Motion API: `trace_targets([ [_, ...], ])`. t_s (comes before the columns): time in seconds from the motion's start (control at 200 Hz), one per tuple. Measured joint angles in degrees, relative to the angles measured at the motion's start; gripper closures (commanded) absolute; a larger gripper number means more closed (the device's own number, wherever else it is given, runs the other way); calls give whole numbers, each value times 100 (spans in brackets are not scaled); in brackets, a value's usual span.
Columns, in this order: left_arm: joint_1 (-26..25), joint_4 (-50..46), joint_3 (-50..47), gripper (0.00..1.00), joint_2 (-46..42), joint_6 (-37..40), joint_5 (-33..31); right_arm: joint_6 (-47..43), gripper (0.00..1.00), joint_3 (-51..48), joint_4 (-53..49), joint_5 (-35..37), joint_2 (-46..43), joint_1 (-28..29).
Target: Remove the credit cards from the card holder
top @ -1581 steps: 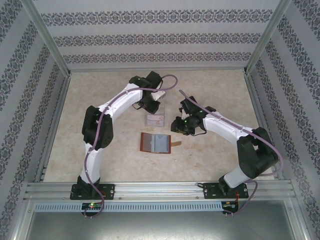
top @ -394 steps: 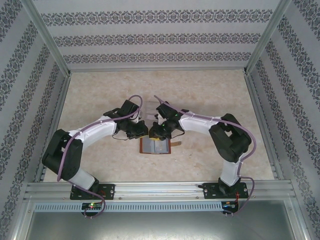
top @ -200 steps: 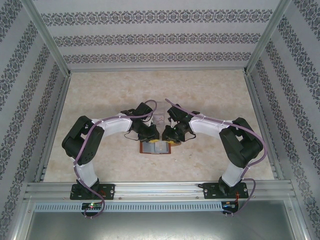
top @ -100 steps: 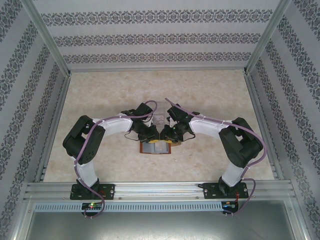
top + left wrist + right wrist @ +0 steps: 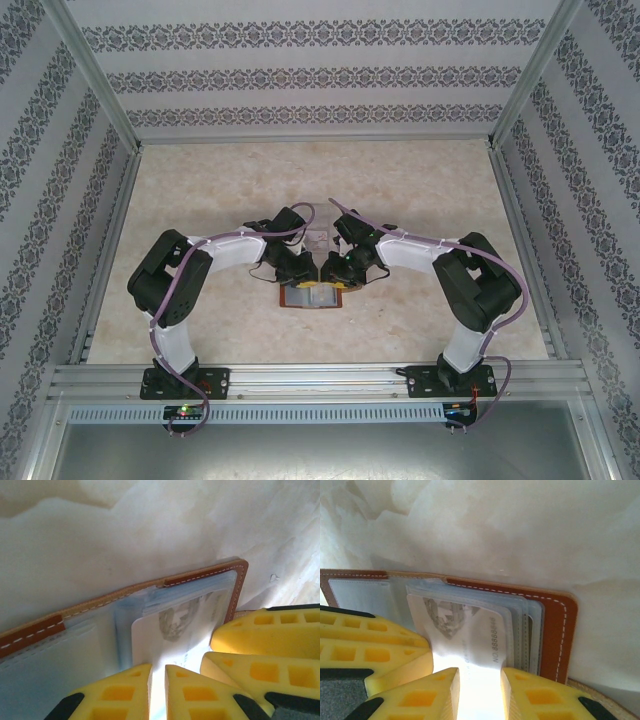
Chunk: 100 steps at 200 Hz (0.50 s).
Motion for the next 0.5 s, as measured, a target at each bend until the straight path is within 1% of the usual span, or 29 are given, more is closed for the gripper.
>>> trace_targets([
  [0.15, -11, -190, 74, 84, 0, 125, -94, -59, 69, 0, -17, 20, 0, 2],
  [0.325, -28, -374, 129, 84, 0, 240, -177, -83, 65, 4, -42, 39, 0, 2],
  [0.5, -28, -501, 173, 84, 0, 315, -249, -101, 64, 20, -59, 44, 0, 2],
])
